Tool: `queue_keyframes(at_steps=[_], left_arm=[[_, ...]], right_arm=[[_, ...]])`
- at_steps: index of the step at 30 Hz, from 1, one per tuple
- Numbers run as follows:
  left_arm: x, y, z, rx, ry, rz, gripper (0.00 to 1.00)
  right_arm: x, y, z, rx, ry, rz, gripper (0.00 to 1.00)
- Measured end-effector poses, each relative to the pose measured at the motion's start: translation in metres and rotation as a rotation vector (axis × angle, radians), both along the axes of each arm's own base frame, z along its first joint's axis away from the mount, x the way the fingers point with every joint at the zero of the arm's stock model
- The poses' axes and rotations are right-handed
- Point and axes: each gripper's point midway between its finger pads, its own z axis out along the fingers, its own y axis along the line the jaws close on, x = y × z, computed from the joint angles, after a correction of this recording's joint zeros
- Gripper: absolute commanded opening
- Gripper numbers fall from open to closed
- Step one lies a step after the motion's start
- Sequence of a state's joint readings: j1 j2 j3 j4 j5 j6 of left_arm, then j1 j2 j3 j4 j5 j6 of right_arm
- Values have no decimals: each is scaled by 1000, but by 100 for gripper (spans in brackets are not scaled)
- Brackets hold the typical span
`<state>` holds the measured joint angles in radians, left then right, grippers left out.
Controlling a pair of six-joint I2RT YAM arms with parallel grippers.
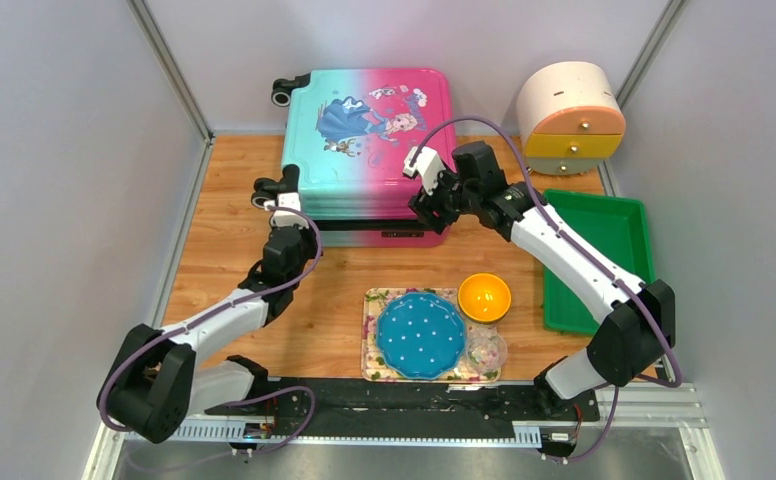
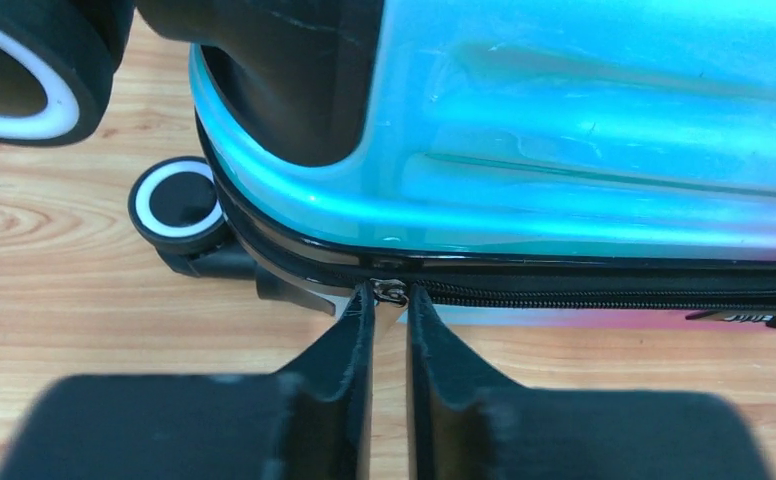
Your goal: Open, take out, and arrange the luggage
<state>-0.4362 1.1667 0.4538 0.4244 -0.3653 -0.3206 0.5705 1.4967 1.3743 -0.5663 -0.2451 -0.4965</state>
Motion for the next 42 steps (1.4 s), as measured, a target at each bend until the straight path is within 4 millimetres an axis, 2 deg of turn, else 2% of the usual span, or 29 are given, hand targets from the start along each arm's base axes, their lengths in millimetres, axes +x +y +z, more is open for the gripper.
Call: queue_keyframes(at_steps=[3, 9, 15, 16, 17, 18, 23, 27, 37, 42], left_arm=[[-3, 0, 2, -7, 3, 2, 0], [-11, 17, 13, -27, -28, 46, 0], [-18, 40, -3, -42, -3, 77, 0], [-18, 42, -5, -47, 3, 77, 4], [-18, 39, -7, -62, 5, 51, 10], [-19, 37, -7, -71, 3, 30, 21], [-28, 11, -9, -93, -20, -149, 31], [-33, 3, -15, -70, -28, -219, 39], [-31, -9, -39, -48, 5, -305, 37], [-24, -9, -50, -57, 35, -287, 27]], right_arm=[[1, 0, 1, 1, -4, -1, 67], [1, 0, 0, -1, -4, -1, 67], [1, 0, 1, -2, -6, 3, 67], [1, 0, 1, -1, -6, 4, 67], [0, 0, 0, -1, -5, 5, 67], [0, 1, 0, 0, -4, 7, 67], [0, 1, 1, 0, -4, 8, 67], [0, 1, 1, 1, -4, 8, 67], [-2, 0, 8, 10, -18, 8, 67], [-2, 0, 8, 10, -18, 8, 67]])
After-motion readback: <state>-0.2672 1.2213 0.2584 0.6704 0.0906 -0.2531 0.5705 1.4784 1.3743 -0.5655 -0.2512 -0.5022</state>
